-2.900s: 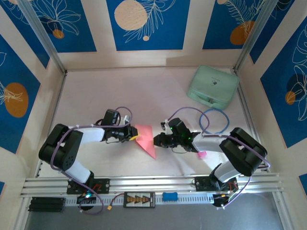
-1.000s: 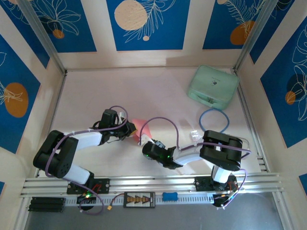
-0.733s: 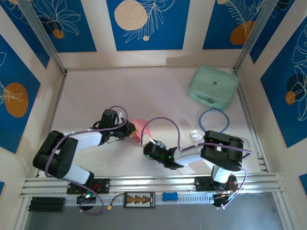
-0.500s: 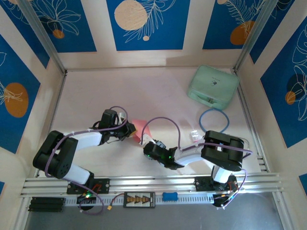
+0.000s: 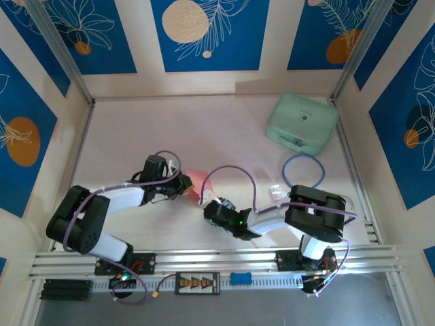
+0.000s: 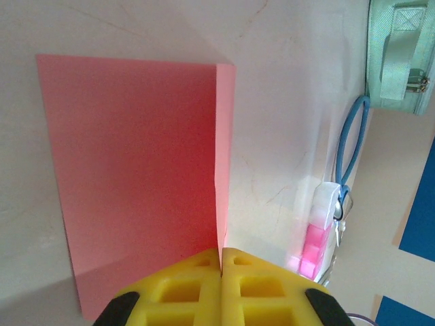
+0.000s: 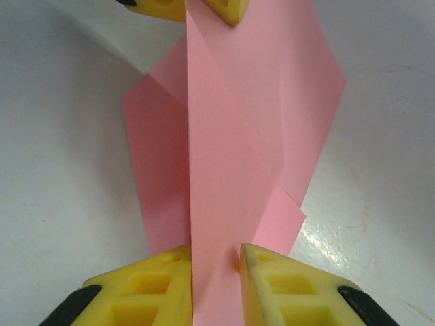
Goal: Fold a paper plane with a square sheet of paper (pick it up from the middle)
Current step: Fourth fold the wing at the center of the table.
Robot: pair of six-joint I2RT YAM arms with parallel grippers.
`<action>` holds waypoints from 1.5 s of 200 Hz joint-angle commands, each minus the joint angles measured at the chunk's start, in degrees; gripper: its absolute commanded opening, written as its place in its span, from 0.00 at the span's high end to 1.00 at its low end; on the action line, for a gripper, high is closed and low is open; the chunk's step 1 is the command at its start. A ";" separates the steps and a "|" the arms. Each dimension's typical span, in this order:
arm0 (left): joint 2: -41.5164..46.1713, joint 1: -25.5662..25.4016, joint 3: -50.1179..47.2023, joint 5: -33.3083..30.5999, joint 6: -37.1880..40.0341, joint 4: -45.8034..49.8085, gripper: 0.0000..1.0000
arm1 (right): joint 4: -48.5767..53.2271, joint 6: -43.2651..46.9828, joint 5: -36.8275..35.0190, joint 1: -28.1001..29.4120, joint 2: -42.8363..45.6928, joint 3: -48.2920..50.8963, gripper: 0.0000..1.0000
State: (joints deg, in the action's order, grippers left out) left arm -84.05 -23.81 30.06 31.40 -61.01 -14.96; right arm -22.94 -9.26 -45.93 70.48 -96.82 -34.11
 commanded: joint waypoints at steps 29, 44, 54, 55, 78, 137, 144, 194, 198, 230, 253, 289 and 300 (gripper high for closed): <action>1.17 -0.53 1.38 -0.18 1.27 1.58 0.99 | -0.07 -1.29 -1.57 -0.25 0.43 -0.28 0.80; 1.17 -0.53 1.24 -0.28 1.31 1.51 0.99 | -0.41 -1.32 -1.45 -0.14 0.53 -0.08 0.80; 1.09 -0.53 1.24 -0.27 1.30 1.52 0.99 | -0.51 -1.55 -1.19 -0.16 0.62 -0.06 0.82; 1.08 -0.53 1.23 -0.28 1.27 1.56 0.99 | -0.48 -1.55 -1.18 -0.16 0.60 -0.07 0.82; 1.17 -0.53 1.25 -0.24 1.32 1.56 0.99 | 0.53 -1.93 -1.59 -0.25 0.35 -0.45 0.82; 1.35 -0.51 1.41 -0.19 1.16 1.72 0.99 | 1.21 -2.33 -1.88 -0.32 0.67 -0.35 0.80; 1.35 -0.50 1.47 -0.18 1.17 1.74 0.99 | 1.37 -2.50 -1.87 -0.34 0.72 -0.45 0.81; 1.43 -0.53 1.32 -0.33 1.22 1.88 0.98 | 0.76 -3.50 -0.31 -0.59 1.07 -0.12 0.89; 1.54 -0.53 1.37 -0.34 1.16 1.87 0.98 | 0.55 -3.64 -0.10 -0.58 1.12 -0.08 0.89; 1.69 -0.52 1.42 -0.60 1.52 2.65 0.94 | 0.12 -4.79 1.31 -0.73 1.11 0.23 0.90; 1.71 -0.47 1.58 -0.72 1.74 2.97 0.90 | 0.17 -5.75 1.67 -0.95 1.19 0.26 0.90; 1.80 -0.53 1.60 -0.58 1.78 2.94 0.94 | -0.25 -6.17 1.99 -1.10 1.88 0.55 0.84; 1.71 -0.51 1.52 -0.63 1.76 2.84 0.95 | -0.27 -6.15 1.98 -1.13 2.07 0.62 0.83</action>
State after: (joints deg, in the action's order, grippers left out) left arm -83.26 -23.90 30.37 31.18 -60.36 -12.84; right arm -21.87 -14.04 -44.34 69.63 -96.51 -34.04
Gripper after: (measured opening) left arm 0.065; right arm 0.162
